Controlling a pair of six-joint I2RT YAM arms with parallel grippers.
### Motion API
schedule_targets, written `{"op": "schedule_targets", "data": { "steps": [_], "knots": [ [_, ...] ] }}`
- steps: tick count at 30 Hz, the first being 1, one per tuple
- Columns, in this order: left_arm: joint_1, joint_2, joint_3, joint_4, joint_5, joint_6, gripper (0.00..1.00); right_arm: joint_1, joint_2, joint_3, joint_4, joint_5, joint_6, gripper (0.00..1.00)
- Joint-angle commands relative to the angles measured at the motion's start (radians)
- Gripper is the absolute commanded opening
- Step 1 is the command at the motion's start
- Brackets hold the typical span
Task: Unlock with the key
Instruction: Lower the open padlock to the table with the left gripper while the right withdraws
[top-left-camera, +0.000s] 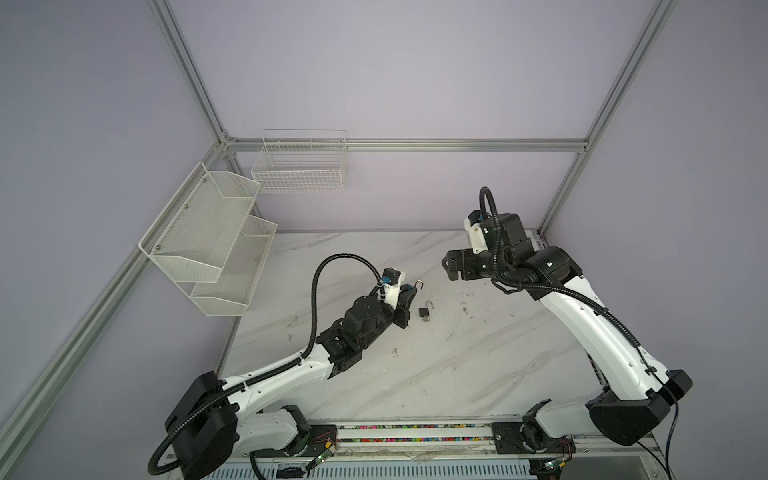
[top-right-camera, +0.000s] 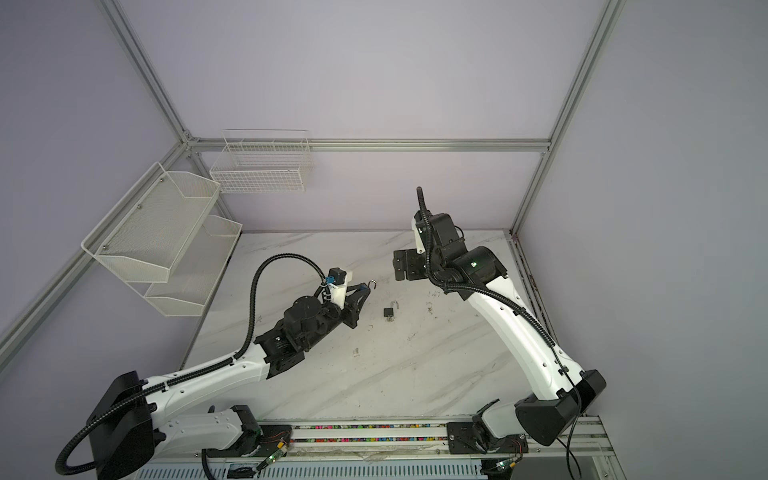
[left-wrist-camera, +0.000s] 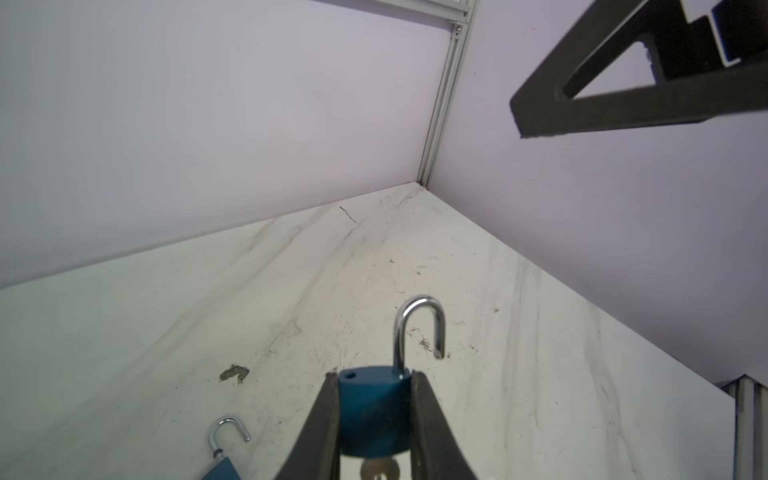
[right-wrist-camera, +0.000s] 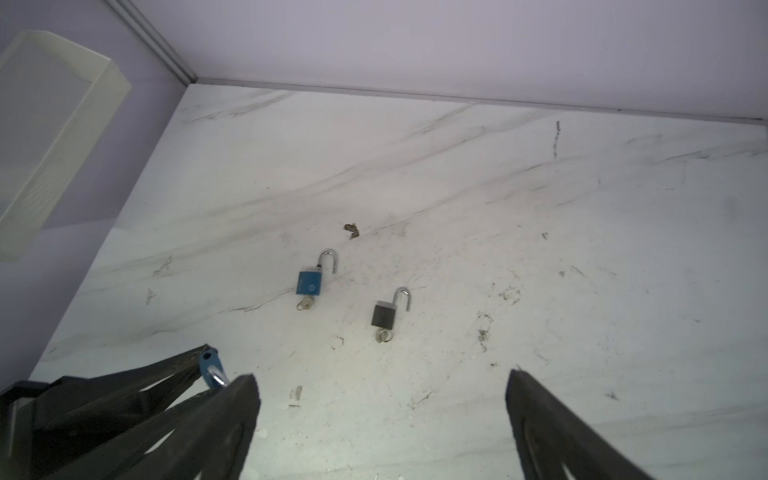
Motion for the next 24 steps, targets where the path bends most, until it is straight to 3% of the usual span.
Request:
{"op": "schedule_targets", "data": {
  "steps": [1,9,15,24],
  "knots": [
    [-0.045,0.066,0.176,0.005,-0.062,-0.192,0.0,-0.065,-0.035,-0.083,0.101,0.062,0.074,0.97],
    [-0.129,0.355,0.49,-0.307,-0.191,-0.402,0.0,-0.32,-0.07,-0.309,0.305,-0.117,0.159,0.97],
    [-0.168,0.586,0.718,-0.514,-0.268,-0.549,0.0,-0.429,-0.129,-0.466,0.41,-0.115,0.191,0.97],
    [-0.167,0.846,0.958,-0.683,-0.324,-0.571,0.0,-0.5,-0.148,-0.548,0.475,-0.161,0.237,0.97]
  ]
}}
